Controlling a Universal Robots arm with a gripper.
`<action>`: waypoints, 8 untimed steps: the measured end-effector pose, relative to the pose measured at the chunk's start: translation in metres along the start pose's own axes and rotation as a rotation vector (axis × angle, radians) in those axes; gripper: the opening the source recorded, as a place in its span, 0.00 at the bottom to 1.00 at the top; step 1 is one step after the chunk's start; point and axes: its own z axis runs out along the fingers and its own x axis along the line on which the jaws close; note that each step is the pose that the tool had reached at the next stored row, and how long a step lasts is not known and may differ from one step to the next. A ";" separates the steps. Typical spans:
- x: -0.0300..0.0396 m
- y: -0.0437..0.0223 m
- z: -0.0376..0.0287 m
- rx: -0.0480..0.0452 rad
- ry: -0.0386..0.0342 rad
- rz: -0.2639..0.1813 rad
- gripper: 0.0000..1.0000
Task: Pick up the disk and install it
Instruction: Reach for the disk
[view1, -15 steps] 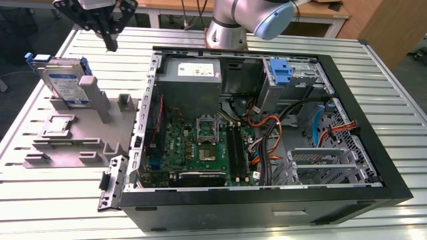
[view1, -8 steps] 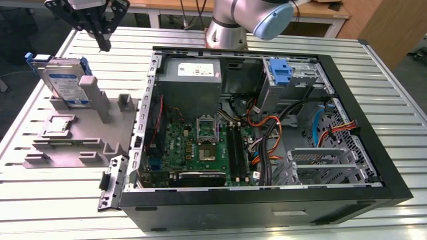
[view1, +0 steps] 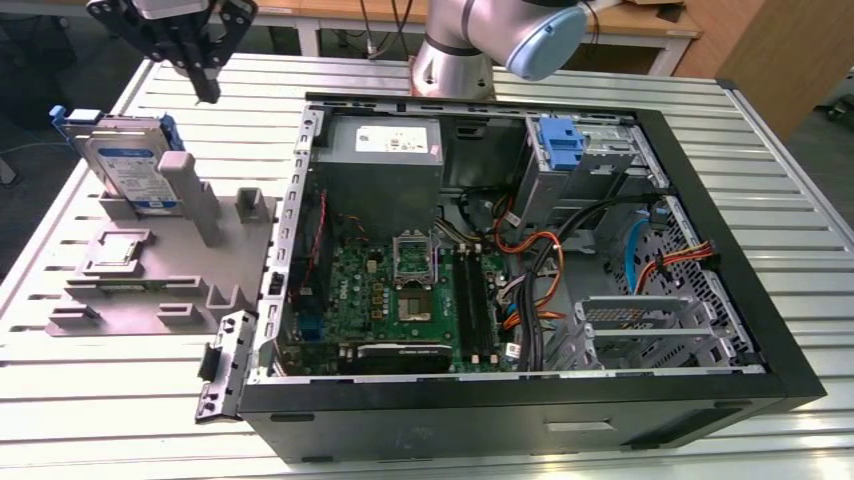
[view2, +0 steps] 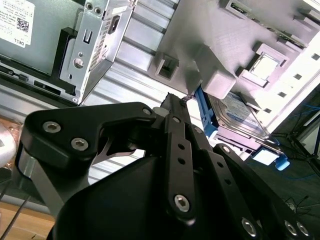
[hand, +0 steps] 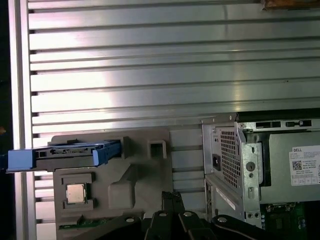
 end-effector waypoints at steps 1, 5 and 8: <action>0.0005 0.0000 0.0001 -0.0001 -0.0002 0.000 0.10; 0.0035 -0.0003 0.0001 -0.0001 -0.0001 0.000 0.10; 0.0059 -0.0004 0.0002 -0.0001 -0.0001 0.000 0.10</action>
